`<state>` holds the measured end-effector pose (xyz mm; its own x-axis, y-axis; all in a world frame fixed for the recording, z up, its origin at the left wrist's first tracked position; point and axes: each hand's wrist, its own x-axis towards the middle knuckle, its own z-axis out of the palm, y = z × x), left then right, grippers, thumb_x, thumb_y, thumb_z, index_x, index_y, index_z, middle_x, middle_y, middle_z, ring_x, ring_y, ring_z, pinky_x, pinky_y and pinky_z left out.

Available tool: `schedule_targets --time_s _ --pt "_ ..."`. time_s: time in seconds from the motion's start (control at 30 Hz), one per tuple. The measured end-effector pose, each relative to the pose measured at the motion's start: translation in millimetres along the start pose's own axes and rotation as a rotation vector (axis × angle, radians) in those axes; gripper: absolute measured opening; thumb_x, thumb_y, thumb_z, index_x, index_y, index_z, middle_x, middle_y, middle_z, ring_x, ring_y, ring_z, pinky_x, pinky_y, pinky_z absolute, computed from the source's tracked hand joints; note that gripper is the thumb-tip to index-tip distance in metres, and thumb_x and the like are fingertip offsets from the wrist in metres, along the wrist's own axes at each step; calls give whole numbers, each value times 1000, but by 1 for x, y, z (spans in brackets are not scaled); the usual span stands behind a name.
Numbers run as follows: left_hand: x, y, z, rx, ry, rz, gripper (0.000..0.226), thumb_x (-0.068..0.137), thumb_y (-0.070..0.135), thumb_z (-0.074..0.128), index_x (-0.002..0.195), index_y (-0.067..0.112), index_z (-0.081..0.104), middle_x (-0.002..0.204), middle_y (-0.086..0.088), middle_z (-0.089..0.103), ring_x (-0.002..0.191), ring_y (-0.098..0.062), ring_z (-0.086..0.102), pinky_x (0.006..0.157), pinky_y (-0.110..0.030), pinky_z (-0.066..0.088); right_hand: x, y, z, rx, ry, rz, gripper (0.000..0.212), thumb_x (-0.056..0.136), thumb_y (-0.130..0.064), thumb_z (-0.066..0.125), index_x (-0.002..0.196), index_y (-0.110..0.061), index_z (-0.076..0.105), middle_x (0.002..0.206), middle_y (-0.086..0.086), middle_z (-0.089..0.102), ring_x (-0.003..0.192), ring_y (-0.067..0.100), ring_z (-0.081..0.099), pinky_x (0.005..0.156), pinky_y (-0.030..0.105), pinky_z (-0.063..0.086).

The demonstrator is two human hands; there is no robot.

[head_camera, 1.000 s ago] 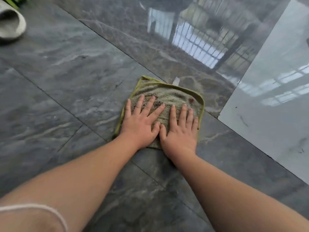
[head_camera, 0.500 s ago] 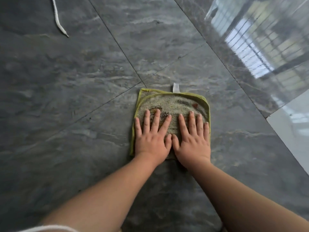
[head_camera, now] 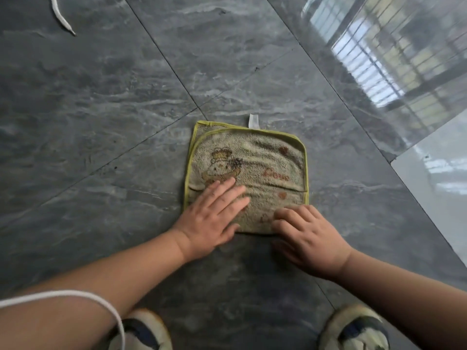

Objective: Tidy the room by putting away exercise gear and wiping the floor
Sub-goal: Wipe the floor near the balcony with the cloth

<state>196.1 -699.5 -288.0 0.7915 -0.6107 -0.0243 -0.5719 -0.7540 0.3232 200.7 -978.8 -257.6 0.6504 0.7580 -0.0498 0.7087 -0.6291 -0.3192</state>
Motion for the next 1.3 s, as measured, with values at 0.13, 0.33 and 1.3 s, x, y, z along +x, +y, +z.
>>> schedule_targets --time_s 0.13,0.33,1.3 --pt "-24 -23 -7 -44 -21 137 37 93 41 60 119 15 62 125 -6 60 127 -27 50 106 -45 41 -18 14 5 -14 -112 72 33 91 -39 60 114 -16 62 114 5 60 99 29 57 83 42 47" --pt "-47 -47 -16 -52 -81 123 31 90 36 62 116 19 58 115 -3 58 114 -27 54 99 -41 46 -14 19 9 15 -71 87 20 96 -26 55 108 -12 61 109 9 59 91 33 55 81 46 52" --pt "100 -126 -73 -478 45 -716 20 88 21 70 106 24 63 109 2 59 100 -23 58 91 -30 45 122 96 -46 358 52 873 32 90 -25 64 120 -16 61 120 10 58 111 29 56 88 29 38"
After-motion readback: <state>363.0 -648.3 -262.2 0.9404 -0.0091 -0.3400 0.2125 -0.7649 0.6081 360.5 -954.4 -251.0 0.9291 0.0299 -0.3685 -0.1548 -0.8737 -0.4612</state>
